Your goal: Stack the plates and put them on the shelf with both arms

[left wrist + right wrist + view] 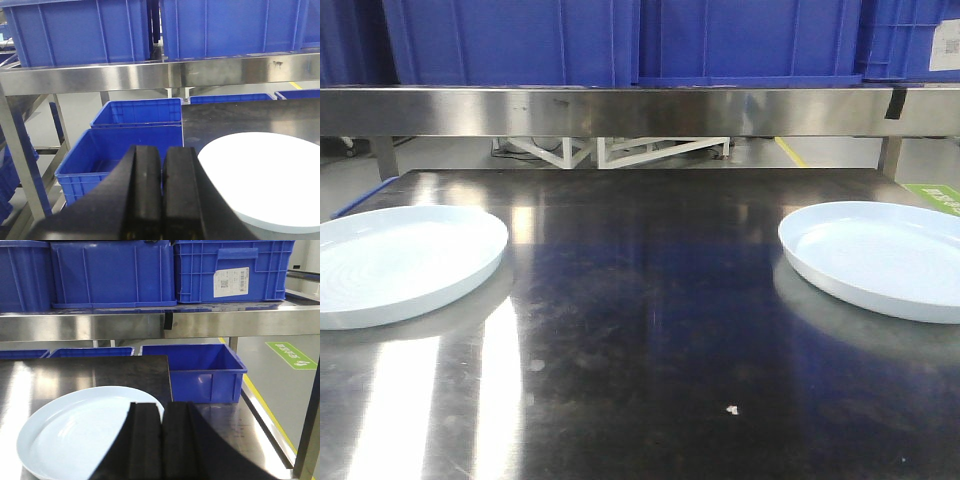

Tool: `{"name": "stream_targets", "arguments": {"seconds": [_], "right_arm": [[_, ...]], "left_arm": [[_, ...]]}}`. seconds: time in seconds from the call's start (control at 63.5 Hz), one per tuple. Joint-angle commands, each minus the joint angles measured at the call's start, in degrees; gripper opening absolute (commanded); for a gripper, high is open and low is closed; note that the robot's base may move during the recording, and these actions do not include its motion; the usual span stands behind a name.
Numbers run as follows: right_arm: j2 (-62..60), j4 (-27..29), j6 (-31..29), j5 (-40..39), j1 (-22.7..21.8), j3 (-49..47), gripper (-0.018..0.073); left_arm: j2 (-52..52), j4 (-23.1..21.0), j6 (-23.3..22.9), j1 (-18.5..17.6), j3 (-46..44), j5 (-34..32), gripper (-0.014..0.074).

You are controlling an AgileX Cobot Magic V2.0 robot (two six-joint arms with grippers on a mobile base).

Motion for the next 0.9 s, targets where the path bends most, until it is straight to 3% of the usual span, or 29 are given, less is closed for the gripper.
{"name": "stream_targets", "arguments": {"seconds": [0.0, 0.661, 0.787, 0.882], "right_arm": [[-1.2, -0.1, -0.3, -4.8, 0.0, -0.9, 0.005], [-1.2, -0.1, -0.3, -4.8, 0.0, -0.9, 0.005], [-1.2, -0.1, -0.3, -4.8, 0.0, -0.9, 0.005], [-1.2, -0.1, -0.3, -4.8, 0.0, -0.9, 0.005]], "left_arm": [[-1.2, 0.1, -0.5, 0.0, 1.3, -5.2, 0.0084], [-1.1, -1.5, -0.5, 0.0, 1.3, -6.7, 0.0084], [-1.0, -9.4, -0.5, 0.0, 0.9, -14.6, 0.0084], [-0.8, -9.3, -0.5, 0.0, -2.1, -19.3, 0.0085]]}}
